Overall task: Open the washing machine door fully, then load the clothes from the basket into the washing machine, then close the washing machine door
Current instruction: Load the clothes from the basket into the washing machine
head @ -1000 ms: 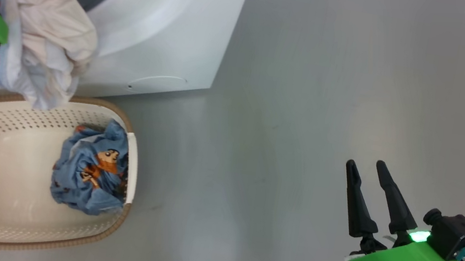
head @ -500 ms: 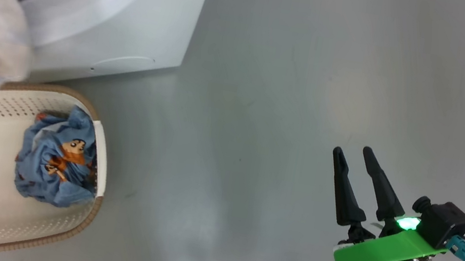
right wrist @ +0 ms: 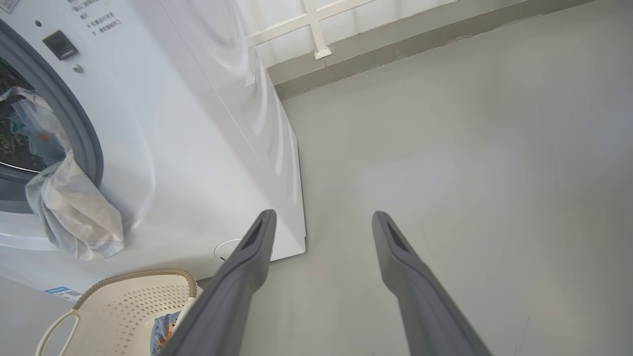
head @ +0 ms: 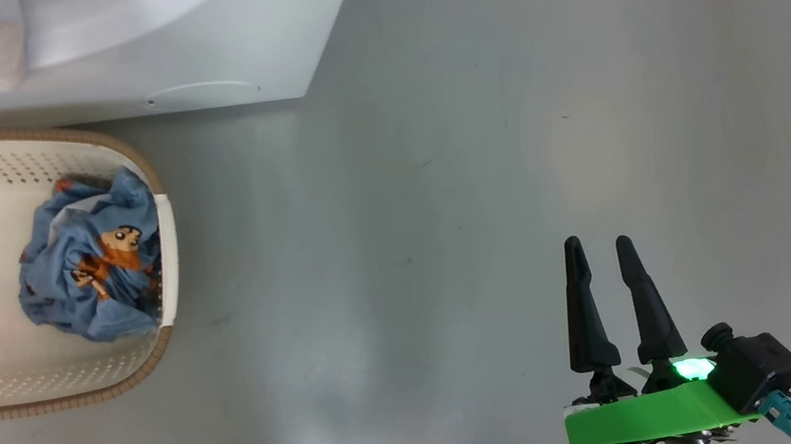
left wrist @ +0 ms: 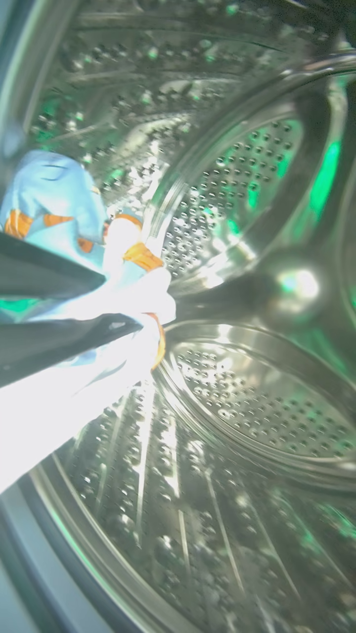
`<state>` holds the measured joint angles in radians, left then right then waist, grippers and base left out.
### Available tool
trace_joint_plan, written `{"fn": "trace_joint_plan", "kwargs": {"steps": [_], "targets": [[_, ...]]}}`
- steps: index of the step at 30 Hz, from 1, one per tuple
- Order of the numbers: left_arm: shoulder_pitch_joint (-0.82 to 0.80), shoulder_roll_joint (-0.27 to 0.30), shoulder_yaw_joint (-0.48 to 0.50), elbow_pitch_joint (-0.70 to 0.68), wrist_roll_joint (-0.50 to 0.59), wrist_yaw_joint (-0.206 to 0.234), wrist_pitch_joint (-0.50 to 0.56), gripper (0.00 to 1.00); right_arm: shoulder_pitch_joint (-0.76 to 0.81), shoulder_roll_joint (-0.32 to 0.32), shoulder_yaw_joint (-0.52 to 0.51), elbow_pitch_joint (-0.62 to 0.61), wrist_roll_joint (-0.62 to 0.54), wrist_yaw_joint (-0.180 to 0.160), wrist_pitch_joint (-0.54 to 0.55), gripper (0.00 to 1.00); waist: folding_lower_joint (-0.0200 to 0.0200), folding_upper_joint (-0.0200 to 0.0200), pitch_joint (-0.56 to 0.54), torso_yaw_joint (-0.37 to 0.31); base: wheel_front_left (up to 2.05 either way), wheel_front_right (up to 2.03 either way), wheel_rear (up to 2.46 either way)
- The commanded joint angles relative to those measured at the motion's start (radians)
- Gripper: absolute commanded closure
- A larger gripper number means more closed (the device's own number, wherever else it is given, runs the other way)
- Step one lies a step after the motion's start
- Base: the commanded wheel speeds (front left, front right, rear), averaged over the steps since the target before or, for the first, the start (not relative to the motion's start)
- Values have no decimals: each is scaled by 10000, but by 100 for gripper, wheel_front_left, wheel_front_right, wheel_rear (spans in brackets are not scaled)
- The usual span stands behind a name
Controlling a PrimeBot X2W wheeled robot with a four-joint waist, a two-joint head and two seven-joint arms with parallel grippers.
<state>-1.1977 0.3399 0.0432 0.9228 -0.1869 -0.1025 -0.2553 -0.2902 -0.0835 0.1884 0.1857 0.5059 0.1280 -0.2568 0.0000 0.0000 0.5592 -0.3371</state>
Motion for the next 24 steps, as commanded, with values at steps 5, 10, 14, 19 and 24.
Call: {"fn": "trace_joint_plan", "kwargs": {"steps": [5,10,14,19,24], "targets": [[-4,374,-36,353,253,-57,-64,0,6,-70,181,-240,51,27,-49,0,0,0,-70,158,0,0,0],[94,208,80,582,180,-49,-64,0,15,-142,122,-255,21,27,-49,0,0,0,-158,313,0,0,0],[201,94,121,628,145,-88,-64,0,-15,-188,136,-253,16,27,-49,0,0,0,-201,395,0,0,0],[392,-85,152,522,110,-141,-64,0,-42,-244,102,-286,11,27,-49,0,0,0,-195,488,0,0,0],[939,-392,440,-108,-144,-200,-64,0,-17,-324,-45,-341,-14,27,-49,0,0,0,-225,686,0,0,0]]}}
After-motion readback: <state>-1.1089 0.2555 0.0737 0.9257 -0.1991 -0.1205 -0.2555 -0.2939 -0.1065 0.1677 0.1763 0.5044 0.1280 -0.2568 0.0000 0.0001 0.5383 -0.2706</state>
